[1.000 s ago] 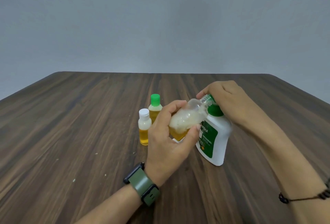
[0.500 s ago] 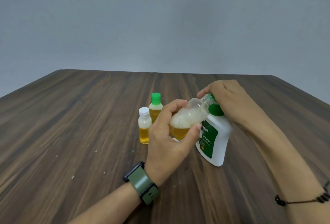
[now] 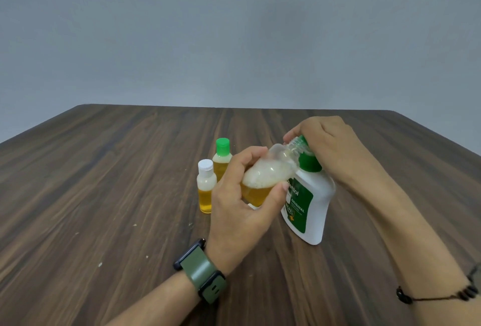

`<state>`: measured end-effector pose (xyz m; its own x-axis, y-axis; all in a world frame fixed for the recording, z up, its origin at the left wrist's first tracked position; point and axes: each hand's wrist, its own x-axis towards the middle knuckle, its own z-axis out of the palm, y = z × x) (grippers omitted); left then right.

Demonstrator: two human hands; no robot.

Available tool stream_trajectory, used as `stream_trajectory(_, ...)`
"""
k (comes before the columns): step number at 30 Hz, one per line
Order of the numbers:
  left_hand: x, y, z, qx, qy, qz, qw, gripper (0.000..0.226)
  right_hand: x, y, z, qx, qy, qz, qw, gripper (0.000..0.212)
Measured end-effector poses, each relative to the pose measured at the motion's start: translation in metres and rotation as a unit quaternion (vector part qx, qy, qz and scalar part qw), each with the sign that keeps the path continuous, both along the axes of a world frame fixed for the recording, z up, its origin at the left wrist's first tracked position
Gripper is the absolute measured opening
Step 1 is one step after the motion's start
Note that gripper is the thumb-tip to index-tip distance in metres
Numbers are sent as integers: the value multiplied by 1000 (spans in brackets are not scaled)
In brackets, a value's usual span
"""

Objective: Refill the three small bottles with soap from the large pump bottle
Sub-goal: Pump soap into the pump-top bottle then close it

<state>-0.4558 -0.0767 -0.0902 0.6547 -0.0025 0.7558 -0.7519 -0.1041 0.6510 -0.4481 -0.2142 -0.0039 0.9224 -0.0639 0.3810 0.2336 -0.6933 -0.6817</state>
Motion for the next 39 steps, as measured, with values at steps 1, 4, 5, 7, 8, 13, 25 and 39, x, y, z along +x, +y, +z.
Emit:
stream_trajectory(1, 0, 0, -1, 1, 2, 0, 1000, 40, 1, -1, -3, 7, 3, -5, 1000, 38)
stream_trajectory(4, -1, -1, -1, 4, 11, -6, 1000, 40, 1, -2, -5, 15, -1, -2, 1000, 38)
stream_trajectory(5, -1, -1, 0, 3, 10, -9, 1000, 40, 0, -2, -4, 12, -3, 2, 1000, 38)
stream_trajectory(7, -1, -1, 1, 2, 6, -13, 1000, 41, -2, -1, 1, 1, 0, 7, 1000, 38)
stream_trajectory(8, -1, 0, 2, 0, 5, -13, 1000, 41, -2, -1, 5, -8, 2, 8, 1000, 38)
stream_trajectory(13, -1, 0, 3, -6, 1, -9, 1000, 40, -1, -1, 9, -16, -6, 11, 1000, 39)
stream_trajectory(25, 0, 0, 2, -14, 3, 4, 1000, 39, -1, -1, 11, -19, 11, 8, 1000, 39)
stream_trajectory(39, -1, -1, 3, -13, 6, -4, 1000, 41, -1, -2, 7, -1, 10, 17, 1000, 38)
